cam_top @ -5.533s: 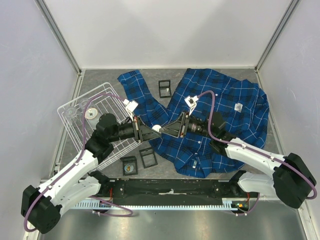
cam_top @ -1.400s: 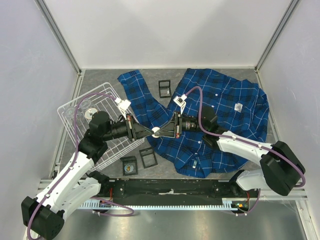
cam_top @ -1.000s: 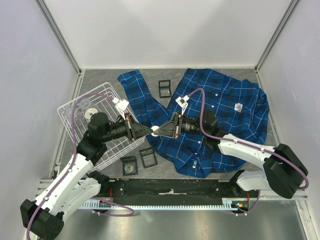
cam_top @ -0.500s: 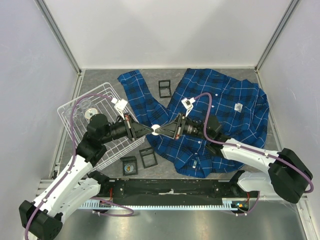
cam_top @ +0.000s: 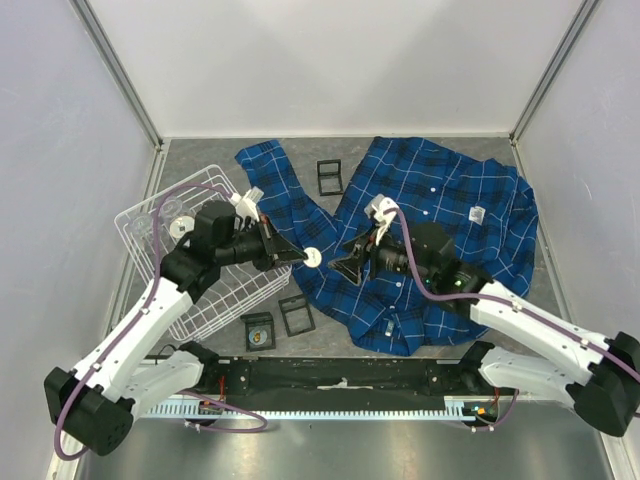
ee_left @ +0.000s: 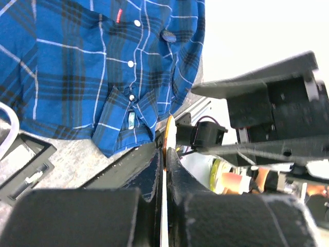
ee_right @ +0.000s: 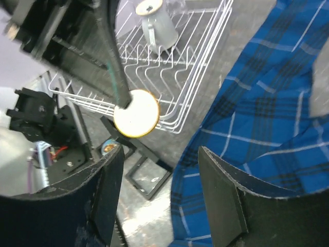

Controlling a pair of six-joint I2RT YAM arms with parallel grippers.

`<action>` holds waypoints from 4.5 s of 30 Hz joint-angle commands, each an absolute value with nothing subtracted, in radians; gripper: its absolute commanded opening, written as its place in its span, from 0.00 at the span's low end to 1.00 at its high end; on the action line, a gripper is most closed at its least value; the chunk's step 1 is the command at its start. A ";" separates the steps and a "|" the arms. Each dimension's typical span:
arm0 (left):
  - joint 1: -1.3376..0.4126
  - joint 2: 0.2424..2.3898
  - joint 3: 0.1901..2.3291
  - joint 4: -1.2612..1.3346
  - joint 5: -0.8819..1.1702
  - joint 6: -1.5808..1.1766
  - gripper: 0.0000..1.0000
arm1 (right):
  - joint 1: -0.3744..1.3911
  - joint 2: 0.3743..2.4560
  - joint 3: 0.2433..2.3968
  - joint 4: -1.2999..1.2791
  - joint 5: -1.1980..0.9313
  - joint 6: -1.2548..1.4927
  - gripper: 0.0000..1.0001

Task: Remove the brooch from the garment
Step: Close the brooch, then place the brooch in the brooch box.

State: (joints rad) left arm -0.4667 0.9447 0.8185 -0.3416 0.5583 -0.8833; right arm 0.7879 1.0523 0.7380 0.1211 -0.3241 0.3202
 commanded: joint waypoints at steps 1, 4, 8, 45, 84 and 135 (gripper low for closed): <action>-0.463 0.975 0.965 -0.570 0.469 -1.029 0.02 | 0.862 0.953 0.677 0.207 -0.241 -0.059 0.64; -0.463 1.008 1.023 -0.636 0.451 -1.063 0.02 | 0.900 0.962 0.641 0.348 -0.253 -0.179 0.57; -0.463 1.037 1.029 -0.644 0.472 -1.109 0.02 | 0.971 0.976 0.615 0.444 -0.229 -0.330 0.52; -0.410 1.022 0.913 -0.554 0.650 -1.279 0.02 | 1.243 1.213 0.597 0.667 0.304 -0.744 0.19; -0.337 1.000 1.042 -0.474 0.543 -0.551 0.80 | 0.325 2.367 1.354 0.982 -0.525 0.949 0.00; -0.336 1.054 0.997 -0.410 0.698 -0.555 0.80 | 0.364 2.389 1.525 0.644 -0.408 0.864 0.55</action>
State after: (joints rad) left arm -0.3397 1.0370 0.9913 -0.4545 0.6312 -0.6006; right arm 0.3637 2.4672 1.5246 0.7521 -0.4385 0.9173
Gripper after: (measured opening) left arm 0.796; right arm 0.531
